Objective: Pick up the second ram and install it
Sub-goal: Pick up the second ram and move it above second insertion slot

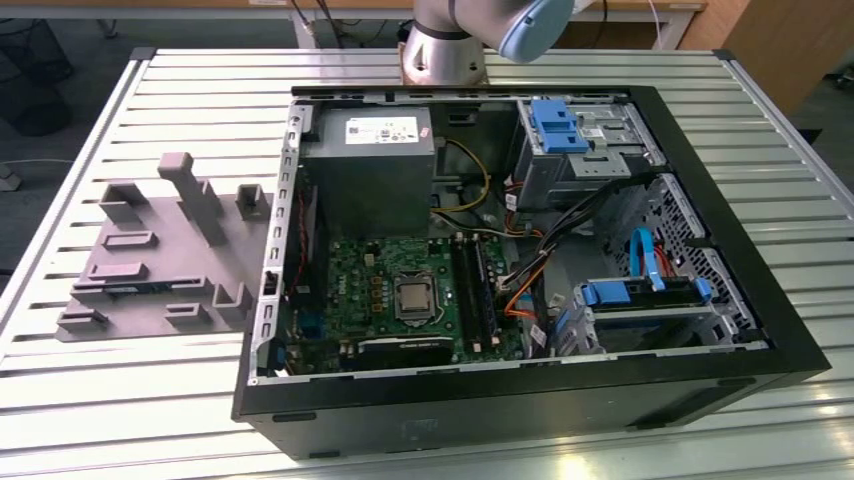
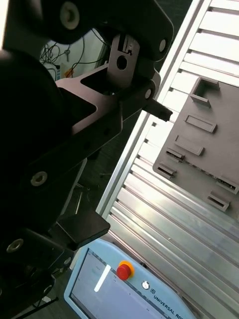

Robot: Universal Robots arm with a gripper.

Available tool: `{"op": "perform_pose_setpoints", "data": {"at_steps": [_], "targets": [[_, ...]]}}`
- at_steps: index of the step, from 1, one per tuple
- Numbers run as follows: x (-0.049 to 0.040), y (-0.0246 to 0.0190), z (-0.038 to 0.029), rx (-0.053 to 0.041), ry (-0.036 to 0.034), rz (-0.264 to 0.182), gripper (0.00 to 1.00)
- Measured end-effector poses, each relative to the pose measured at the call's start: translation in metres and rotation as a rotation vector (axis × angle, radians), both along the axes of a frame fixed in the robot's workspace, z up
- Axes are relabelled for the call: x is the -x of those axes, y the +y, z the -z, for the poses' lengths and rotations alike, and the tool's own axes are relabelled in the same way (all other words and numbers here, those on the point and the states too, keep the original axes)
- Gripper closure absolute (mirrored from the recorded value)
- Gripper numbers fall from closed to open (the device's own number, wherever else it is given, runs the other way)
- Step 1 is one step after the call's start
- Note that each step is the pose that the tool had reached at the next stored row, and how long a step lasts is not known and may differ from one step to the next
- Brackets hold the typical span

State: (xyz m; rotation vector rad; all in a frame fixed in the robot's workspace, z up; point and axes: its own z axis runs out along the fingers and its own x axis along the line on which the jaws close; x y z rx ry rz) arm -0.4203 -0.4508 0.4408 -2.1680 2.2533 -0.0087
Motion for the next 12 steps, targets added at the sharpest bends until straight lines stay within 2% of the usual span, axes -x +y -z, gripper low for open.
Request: {"op": "perform_pose_setpoints", "data": {"at_steps": [10,11,12], "targets": [[0.0000,0.0000,0.0020,-0.0005,0.0000,0.000,0.01],[0.0000,0.0000,0.0024,-0.0006,0.0000,0.000,0.02],[0.0000,0.0000,0.0026,-0.0007,0.0000,0.000,0.09]]}}
